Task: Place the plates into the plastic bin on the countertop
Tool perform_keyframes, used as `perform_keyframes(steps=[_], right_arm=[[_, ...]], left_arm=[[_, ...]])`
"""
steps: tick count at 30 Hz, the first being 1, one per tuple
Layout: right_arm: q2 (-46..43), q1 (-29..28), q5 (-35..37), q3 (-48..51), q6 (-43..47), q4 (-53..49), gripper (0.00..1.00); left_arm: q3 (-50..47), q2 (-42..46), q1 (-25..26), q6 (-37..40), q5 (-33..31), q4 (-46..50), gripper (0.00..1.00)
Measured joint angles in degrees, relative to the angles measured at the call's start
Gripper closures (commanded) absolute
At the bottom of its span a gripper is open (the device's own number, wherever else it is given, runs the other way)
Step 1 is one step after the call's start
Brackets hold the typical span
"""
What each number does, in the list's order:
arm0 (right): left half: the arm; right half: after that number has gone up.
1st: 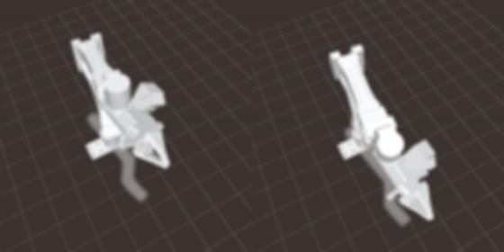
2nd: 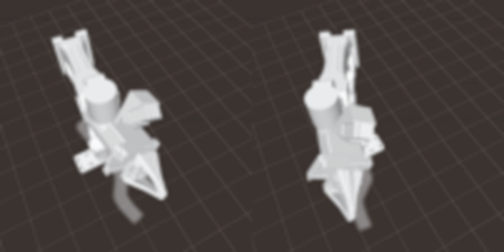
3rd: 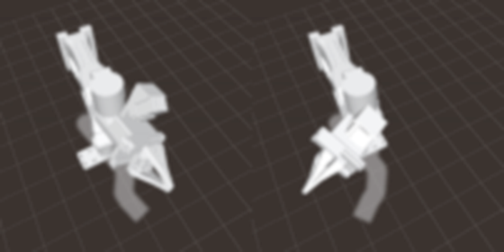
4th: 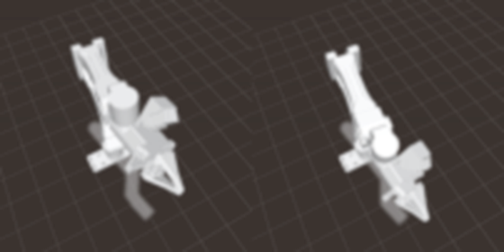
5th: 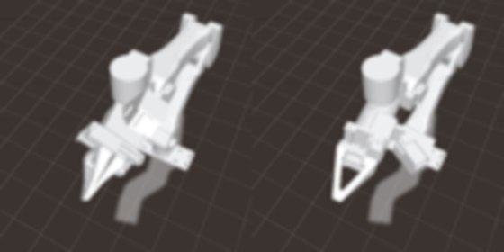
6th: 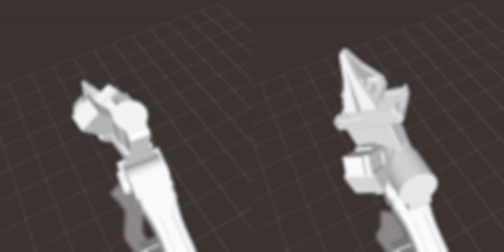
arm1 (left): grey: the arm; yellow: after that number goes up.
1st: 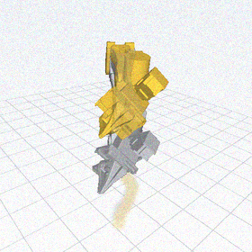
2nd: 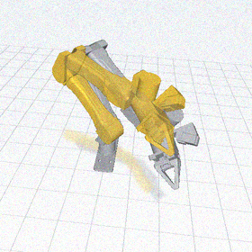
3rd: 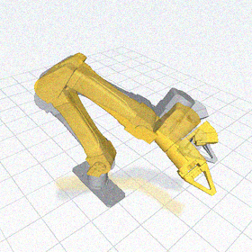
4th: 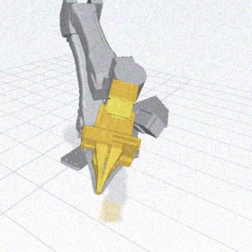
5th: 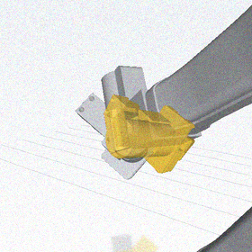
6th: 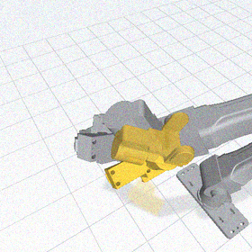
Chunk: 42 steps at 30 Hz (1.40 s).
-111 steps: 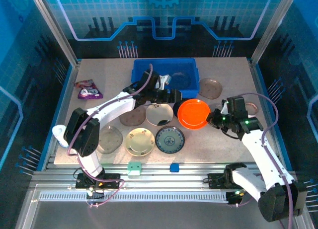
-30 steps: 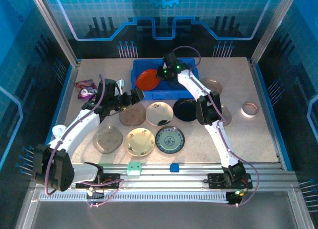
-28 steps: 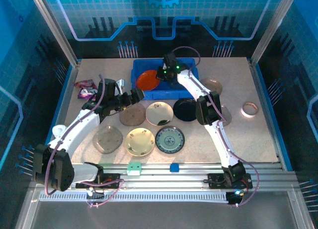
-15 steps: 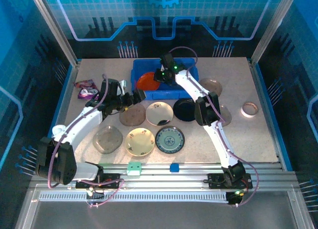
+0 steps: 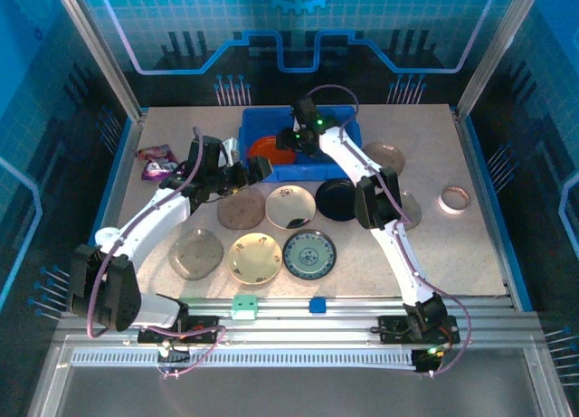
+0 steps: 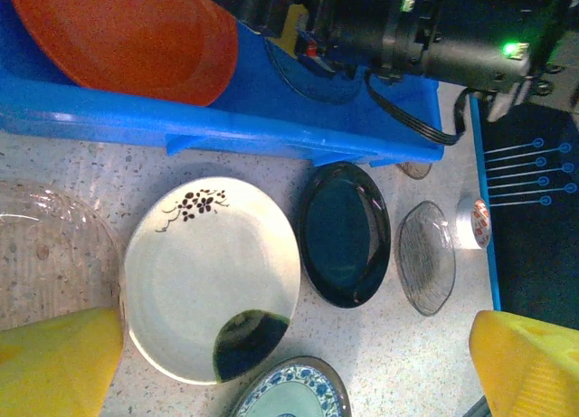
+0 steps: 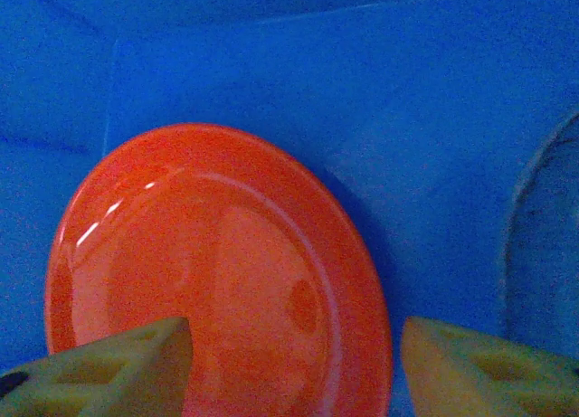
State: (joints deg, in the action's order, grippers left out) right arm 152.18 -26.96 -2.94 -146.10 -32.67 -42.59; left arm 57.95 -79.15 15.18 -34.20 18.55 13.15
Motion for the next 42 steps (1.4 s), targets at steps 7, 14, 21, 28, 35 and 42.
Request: perform_keyframes(steps=[7, 14, 21, 28, 35, 42], right_arm=[[-7.10, 0.31, 1.33, 1.95, 1.68, -0.79, 0.32], [-23.30, 2.84, 3.65, 15.76, 4.26, 1.11, 0.34], [-45.83, 11.26, 6.88, 42.97, 4.63, 8.70, 0.40], [-53.42, 24.57, 7.96, 59.69, 2.78, 13.35, 0.46], [-50.31, 31.52, 7.61, 64.81, 0.48, 14.73, 0.57], [-45.07, 33.35, 6.62, 65.11, -0.35, 16.94, 0.63]], left_arm=[[2.49, -0.22, 0.22, 1.38, -1.88, 1.57, 0.01], [7.30, -3.06, 1.29, 3.15, -4.46, 3.56, 0.01], [5.16, -2.75, 2.62, 3.23, -4.59, -0.26, 0.01], [4.46, -3.13, 3.02, 3.08, -2.43, -4.31, 0.01], [4.50, -5.01, 3.21, 3.06, -0.55, -5.55, 0.02], [4.57, -5.55, 3.23, 3.04, 0.13, -5.75, 0.03]])
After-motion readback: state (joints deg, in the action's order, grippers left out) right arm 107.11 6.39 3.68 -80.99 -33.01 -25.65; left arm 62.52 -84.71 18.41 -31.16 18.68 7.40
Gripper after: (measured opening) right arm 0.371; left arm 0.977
